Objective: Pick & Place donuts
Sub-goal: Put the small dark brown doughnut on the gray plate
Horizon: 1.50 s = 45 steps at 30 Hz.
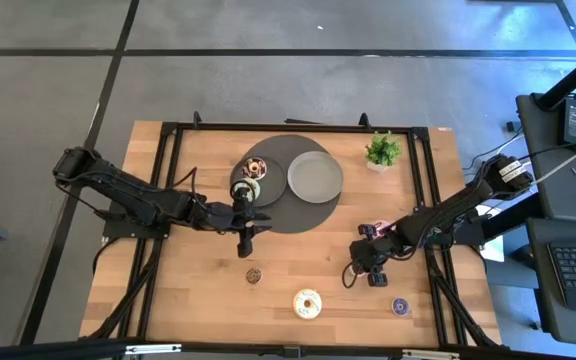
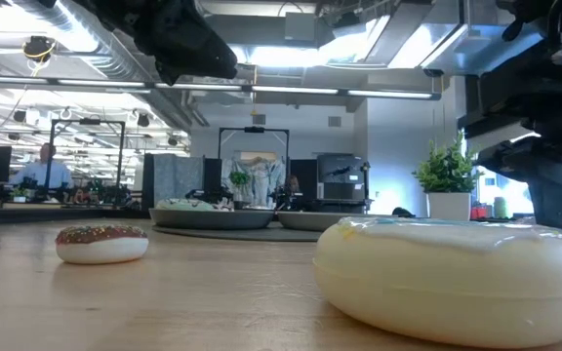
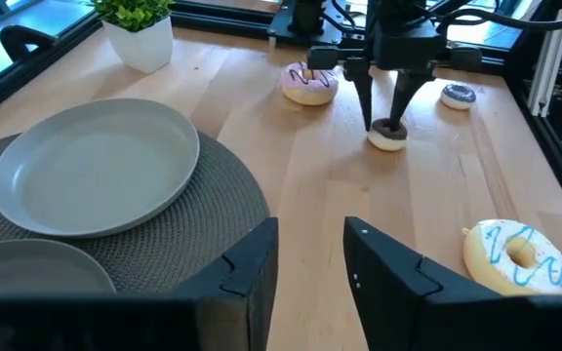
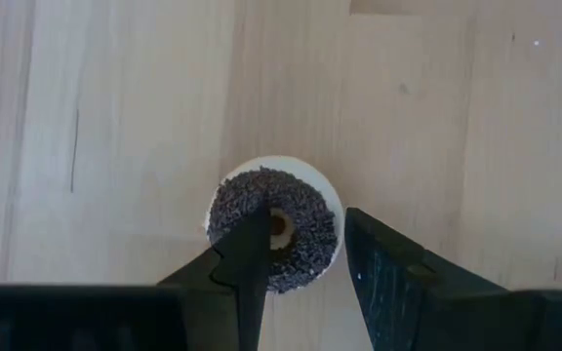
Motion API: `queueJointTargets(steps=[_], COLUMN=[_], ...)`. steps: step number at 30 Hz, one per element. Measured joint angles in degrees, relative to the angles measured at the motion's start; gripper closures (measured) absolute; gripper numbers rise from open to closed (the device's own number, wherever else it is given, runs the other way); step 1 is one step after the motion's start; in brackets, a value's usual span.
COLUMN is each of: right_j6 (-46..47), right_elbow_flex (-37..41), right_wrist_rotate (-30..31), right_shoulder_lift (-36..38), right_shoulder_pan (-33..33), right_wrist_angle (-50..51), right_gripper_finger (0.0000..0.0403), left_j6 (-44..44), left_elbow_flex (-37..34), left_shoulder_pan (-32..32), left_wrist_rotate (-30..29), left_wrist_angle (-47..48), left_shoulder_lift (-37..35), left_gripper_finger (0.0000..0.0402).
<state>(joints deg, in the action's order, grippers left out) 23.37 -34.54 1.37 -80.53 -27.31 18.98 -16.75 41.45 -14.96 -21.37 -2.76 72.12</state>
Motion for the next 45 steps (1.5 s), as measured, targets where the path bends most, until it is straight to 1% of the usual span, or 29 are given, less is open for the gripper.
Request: queueJointTargets(steps=[7, 10, 22, 25, 29, 32, 34, 36, 40, 43, 45], right_j6=[-1.09, -1.15, -0.88, 0.05, -1.18, -1.97, -4.65, -8.68, -19.52, -25.23, -27.26], right_elbow_flex=[0.02, 0.04, 0.04, -0.57, -4.42, -9.46, -13.32, -16.96, -22.66, -25.28, -25.57], right_wrist_rotate=[0.0, 0.01, 0.0, -0.02, -0.04, 0.89, 2.53, 5.24, 10.76, 10.11, 7.02], right_shoulder_lift=[0.0, 0.0, 0.0, 0.0, 0.0, 0.0, 0.02, 0.02, 0.04, 0.04, 0.04], right_shoulder_pan=[0.0, 0.0, 0.0, 0.04, 1.59, 5.1, 8.25, 11.73, 19.62, 26.94, 32.34], right_wrist_angle=[0.04, 0.09, 0.09, 0.55, 1.07, 4.58, 7.98, 10.73, 11.6, 11.31, 10.83], right_gripper_finger=[0.0267, 0.0274, 0.0357, 0.0369, 0.0376, 0.0375, 0.0374, 0.0373, 0.0373, 0.0373, 0.0373], left_j6=[0.0, 0.0, 0.0, 0.0, 0.0, 0.0, 0.0, 0.0, 0.0, 0.0, 0.0], left_elbow_flex=[0.0, 0.0, 0.0, 0.0, 0.0, 0.0, 0.0, 0.0, 0.0, 0.0, 0.0], left_shoulder_pan=[0.0, 0.0, 0.0, 0.0, 0.0, 0.0, 0.0, 0.0, 0.0, 0.0, 0.0], left_wrist_rotate=[0.0, 0.0, 0.0, -0.01, -0.01, 0.0, 0.0, -0.01, 0.0, 0.0, 0.0], left_wrist_angle=[0.0, 0.0, 0.02, 0.02, 0.02, 0.02, 0.02, 0.02, 0.02, 0.02, 0.02], left_shoulder_lift=[0.0, 0.0, 0.0, 0.0, 0.0, 0.0, 0.0, 0.0, 0.0, 0.0, 0.0], left_gripper_finger=[0.0288, 0.0286, 0.0288, 0.0286, 0.0288, 0.0289, 0.0289, 0.0287, 0.0286, 0.0288, 0.0289])
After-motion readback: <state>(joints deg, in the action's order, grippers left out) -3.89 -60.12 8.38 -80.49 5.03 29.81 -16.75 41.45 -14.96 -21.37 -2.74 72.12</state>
